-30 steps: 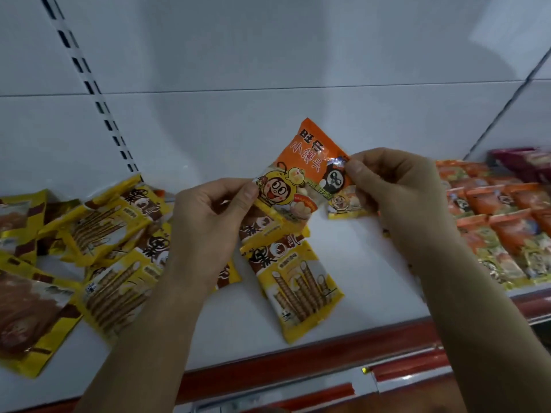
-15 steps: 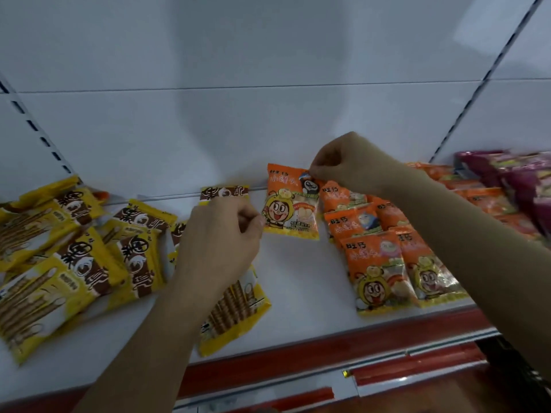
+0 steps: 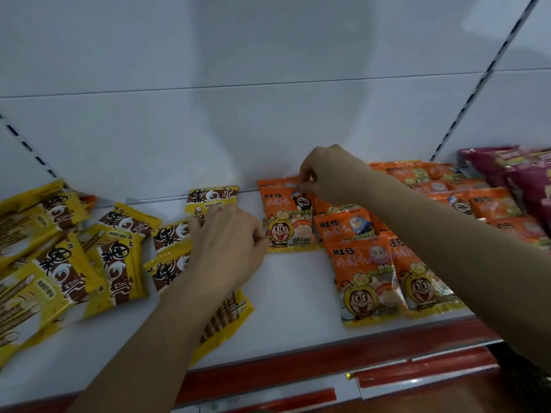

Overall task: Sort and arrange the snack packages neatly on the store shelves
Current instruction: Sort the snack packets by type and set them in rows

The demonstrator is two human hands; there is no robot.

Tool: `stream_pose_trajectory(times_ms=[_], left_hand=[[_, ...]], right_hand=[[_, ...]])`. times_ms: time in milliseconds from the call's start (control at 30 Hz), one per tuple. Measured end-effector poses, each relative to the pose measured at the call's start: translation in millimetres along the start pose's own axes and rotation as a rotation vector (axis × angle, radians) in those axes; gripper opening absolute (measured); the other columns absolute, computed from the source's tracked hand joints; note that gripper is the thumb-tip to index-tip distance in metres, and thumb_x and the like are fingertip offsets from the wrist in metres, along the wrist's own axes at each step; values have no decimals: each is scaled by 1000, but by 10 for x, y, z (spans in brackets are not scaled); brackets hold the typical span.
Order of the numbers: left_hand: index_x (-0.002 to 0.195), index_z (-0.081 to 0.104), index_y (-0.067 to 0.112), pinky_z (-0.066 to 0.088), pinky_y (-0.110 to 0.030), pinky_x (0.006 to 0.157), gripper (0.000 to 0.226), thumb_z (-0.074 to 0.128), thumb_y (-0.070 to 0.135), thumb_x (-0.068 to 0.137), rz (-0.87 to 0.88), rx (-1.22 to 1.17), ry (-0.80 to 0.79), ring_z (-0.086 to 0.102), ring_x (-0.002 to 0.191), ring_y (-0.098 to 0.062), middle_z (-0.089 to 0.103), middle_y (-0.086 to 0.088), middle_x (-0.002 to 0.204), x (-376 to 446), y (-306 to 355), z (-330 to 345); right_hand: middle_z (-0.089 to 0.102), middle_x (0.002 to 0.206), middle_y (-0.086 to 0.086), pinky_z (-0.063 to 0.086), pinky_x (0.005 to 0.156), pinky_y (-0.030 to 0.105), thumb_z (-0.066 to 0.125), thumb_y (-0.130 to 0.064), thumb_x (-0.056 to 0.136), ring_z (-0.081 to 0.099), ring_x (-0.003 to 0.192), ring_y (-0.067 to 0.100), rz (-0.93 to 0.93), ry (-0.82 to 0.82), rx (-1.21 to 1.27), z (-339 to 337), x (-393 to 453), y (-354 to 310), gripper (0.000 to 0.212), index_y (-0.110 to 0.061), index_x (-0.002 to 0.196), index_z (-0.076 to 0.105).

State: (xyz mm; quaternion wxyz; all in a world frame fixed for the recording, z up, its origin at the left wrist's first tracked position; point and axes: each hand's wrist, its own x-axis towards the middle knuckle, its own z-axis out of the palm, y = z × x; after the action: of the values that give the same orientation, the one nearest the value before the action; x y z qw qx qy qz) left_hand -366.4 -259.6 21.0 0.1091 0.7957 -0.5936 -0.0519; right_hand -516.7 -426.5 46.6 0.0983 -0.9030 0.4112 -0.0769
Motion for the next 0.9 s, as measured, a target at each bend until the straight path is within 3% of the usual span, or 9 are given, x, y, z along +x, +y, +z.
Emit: stream_pose_trajectory(times_ms=[233,400,567,667,800,900], left_hand=[[82,74,37,26,-39,86,20,66,54,90,60,-58,-10,47,110,-16,48,15,88,-22,-55,1],[103,70,40,18,-38,97,24,58,58,93,149,-42,29,38,123,-11,51,15,116,-130,-246,-124],[104,70,40,22,-42,100,21,60,53,91,151,-71,178,40,123,-11,50,17,115,-279,-731,-414],[116,65,40,28,-47,100,28,57,51,91,94,-52,256,44,124,-14,52,13,121,-415,-1164,-621],[130,57,39,30,-53,104,42,61,50,90,-98,-53,324,41,133,-19,50,10,136,-627,-1841,-835],[146,42,35,30,-58,111,65,57,61,88,-288,-45,218,36,142,-24,40,4,151,-684,-2358,-884]], right_hand=[[63,80,-6,47,59,26,73,-21,91,62,71,15,62,54,15,2,-2,-83,4,-19,93,75],[61,87,-5,57,72,34,71,-25,93,64,80,18,92,101,19,-146,-42,-253,4,-23,95,72],[63,82,-9,57,74,33,65,-24,94,63,74,10,-32,117,58,-188,-40,-728,10,-21,95,75],[69,90,-8,52,71,28,64,-28,95,58,72,2,-121,67,108,-67,29,-1203,12,-22,99,74],[70,100,-6,53,80,31,58,-29,100,61,81,11,-229,-14,191,158,214,-1914,19,-23,113,70],[71,113,2,56,86,37,48,-21,104,66,92,20,-273,-54,192,395,474,-2431,27,-13,120,68]])
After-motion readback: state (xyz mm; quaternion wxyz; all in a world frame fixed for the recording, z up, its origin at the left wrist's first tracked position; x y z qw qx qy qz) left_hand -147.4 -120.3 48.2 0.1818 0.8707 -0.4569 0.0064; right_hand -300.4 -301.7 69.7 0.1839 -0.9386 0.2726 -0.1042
